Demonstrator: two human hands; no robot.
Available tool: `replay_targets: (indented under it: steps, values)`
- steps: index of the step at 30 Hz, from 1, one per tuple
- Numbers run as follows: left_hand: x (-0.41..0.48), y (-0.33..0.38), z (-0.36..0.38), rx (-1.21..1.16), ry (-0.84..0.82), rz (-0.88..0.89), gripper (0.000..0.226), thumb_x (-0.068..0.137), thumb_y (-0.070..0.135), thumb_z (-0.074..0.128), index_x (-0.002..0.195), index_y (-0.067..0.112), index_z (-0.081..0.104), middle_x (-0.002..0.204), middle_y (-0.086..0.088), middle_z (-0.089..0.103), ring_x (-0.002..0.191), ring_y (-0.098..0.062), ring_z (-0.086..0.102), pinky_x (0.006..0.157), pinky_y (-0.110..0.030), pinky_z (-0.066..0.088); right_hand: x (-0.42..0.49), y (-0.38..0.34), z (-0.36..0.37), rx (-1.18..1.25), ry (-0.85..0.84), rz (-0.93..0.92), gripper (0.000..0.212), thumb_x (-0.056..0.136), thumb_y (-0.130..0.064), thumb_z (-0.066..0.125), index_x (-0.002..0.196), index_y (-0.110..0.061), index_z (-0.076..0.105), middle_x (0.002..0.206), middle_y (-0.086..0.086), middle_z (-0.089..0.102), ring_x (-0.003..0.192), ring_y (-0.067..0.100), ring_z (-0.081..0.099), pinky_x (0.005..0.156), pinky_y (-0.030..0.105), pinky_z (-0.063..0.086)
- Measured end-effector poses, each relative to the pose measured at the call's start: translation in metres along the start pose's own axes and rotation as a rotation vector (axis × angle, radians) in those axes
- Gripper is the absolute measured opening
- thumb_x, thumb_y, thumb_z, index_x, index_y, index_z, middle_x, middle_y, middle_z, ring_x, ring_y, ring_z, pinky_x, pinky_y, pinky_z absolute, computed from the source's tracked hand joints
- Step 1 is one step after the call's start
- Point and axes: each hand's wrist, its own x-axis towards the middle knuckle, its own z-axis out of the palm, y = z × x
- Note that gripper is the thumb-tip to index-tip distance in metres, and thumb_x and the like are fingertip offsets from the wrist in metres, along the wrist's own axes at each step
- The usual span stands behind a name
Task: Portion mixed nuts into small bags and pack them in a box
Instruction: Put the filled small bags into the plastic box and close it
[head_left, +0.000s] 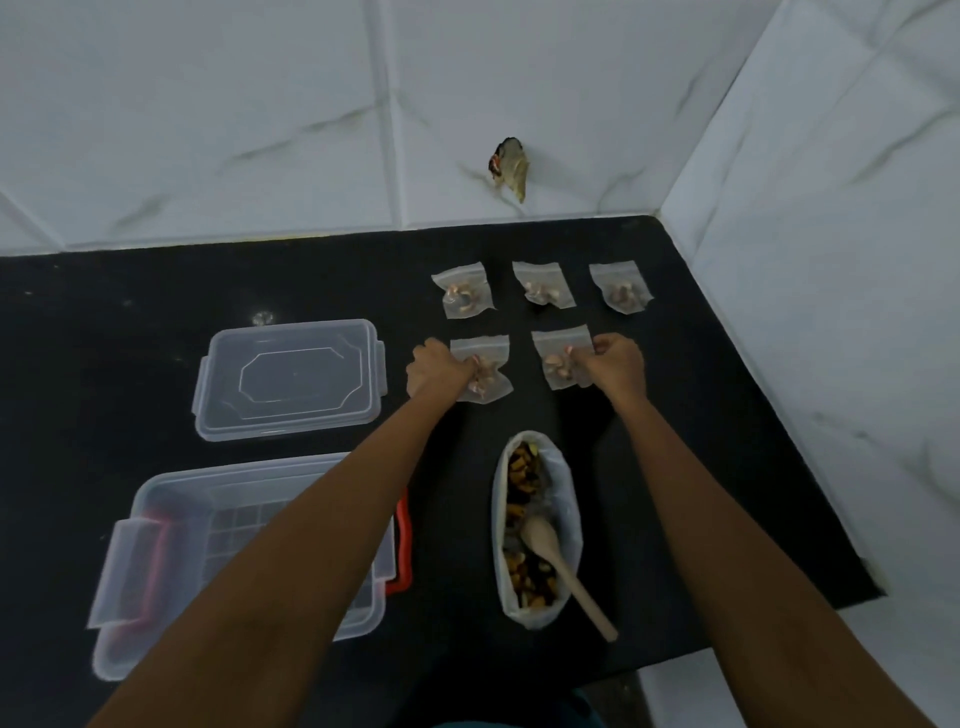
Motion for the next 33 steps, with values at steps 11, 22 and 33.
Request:
replay_targets:
  steps: [11,22,33]
  values:
    - [0.013,0.001,0.021,-0.257,-0.042,-0.071,0.058,0.071,0.031,0.076,0.119,0.007,0.054,0.127,-0.013,0.050,0.114,-0.029,0.052,0.094,-0.044,0.049,0.002,-0.004,0.006,0.193,-0.178,0.125,0.048,0.074,-0.013,0.076,0.116,-0.002,0.056,0.119,0.014,0.060,0.104,0.023,0.060,0.071,0.025,0.049]
    - [-0.034,-0.001,-0.016,-0.658,-0.144,-0.056,0.048,0.084,0.011,0.065,0.125,0.007,0.040,0.122,-0.012,0.054,0.096,-0.020,0.057,0.071,-0.029,0.050,-0.044,-0.023,-0.012,0.490,-0.332,0.151,0.044,0.074,-0.012,0.074,0.113,-0.010,0.054,0.106,0.005,0.062,0.080,0.009,0.060,0.050,0.017,0.047]
    - [-0.113,-0.075,-0.102,-0.747,-0.229,0.068,0.048,0.080,0.016,0.067,0.122,0.012,0.045,0.109,-0.006,0.059,0.097,-0.019,0.061,0.074,-0.030,0.053,-0.159,-0.061,-0.005,0.523,-0.534,0.048,0.027,0.075,-0.005,0.069,0.101,-0.010,0.062,0.094,0.003,0.067,0.086,0.013,0.065,0.070,0.026,0.052]
